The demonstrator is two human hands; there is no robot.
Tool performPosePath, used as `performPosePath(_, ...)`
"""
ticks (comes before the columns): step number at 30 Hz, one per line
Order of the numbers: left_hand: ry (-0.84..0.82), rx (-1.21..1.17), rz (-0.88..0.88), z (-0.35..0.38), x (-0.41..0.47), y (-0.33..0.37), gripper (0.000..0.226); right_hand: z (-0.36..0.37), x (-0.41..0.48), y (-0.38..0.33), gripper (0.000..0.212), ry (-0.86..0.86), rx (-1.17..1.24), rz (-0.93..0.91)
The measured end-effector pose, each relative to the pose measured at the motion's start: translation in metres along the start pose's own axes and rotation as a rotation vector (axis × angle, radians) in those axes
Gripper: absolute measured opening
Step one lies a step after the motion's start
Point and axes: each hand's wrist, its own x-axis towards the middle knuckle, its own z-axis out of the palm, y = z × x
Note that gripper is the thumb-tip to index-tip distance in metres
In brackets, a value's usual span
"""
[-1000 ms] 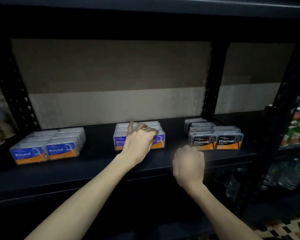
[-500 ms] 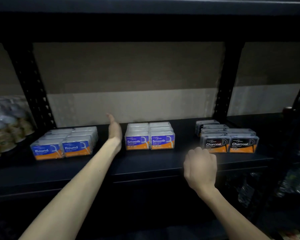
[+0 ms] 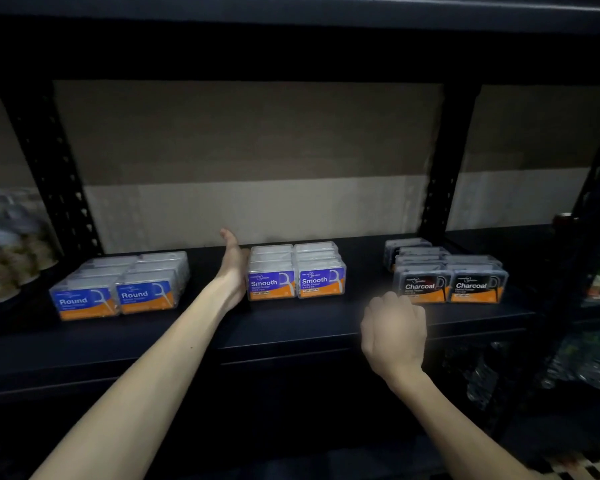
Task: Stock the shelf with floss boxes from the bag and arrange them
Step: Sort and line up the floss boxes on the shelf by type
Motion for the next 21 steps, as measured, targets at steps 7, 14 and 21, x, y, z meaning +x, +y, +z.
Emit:
performPosePath(7, 0.532, 0.587, 0.649, 0.032, -0.04, -0.002, 0.072, -0.007, 0.001, -0.002, 0.022, -0.058, 0.031, 0.018)
performPosePath(14, 0.086, 1.119, 1.319, 0.118, -0.084, -0.051, 0.026, -0.033, 0.012, 0.013, 0.014, -0.022, 0.195, -0.02)
performPosePath(21, -0.189, 1.39, 1.176, 0.14, -0.067, -0.089, 0.03, -0.064, 0.071, 0.069, 0.009, 0.039, 0.255, -0.014)
